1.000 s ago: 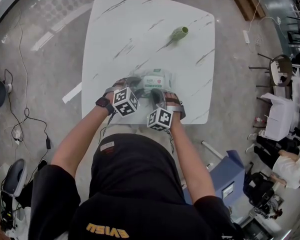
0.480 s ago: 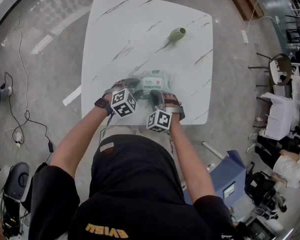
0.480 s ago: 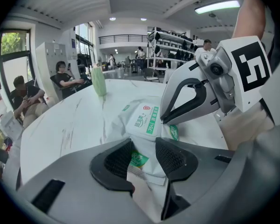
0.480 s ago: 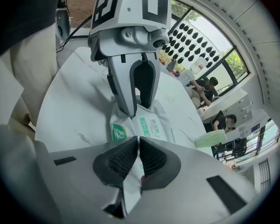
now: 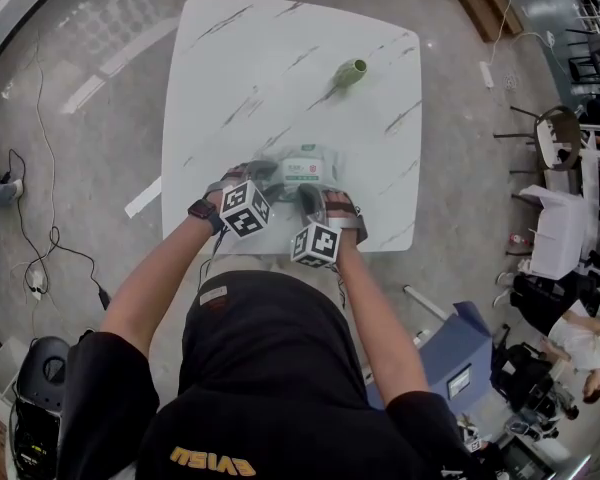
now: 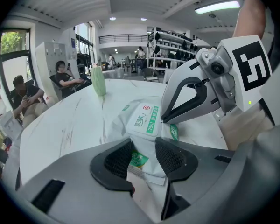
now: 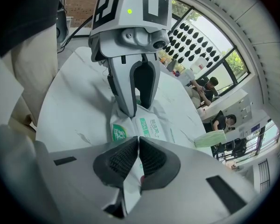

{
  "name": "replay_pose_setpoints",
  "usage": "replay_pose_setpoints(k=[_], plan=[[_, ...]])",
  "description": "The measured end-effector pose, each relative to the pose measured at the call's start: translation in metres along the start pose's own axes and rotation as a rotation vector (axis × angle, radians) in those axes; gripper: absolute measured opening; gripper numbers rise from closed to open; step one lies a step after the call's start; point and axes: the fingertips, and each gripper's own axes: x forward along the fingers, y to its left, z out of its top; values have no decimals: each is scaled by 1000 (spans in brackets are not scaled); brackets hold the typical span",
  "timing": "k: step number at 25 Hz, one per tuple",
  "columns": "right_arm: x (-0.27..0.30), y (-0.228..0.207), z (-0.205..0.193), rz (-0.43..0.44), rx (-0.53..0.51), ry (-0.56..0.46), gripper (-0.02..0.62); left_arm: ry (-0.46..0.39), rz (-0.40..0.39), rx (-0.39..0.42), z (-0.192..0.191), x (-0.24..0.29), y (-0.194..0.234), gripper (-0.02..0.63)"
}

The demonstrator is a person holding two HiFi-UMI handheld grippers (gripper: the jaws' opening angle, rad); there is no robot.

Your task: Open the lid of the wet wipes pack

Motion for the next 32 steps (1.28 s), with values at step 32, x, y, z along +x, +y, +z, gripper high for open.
replay_pose_setpoints(k=[32], plan=[[-31,-49,10,-117,52,-87,6,15,-6,-2,2,-3,-1,178]])
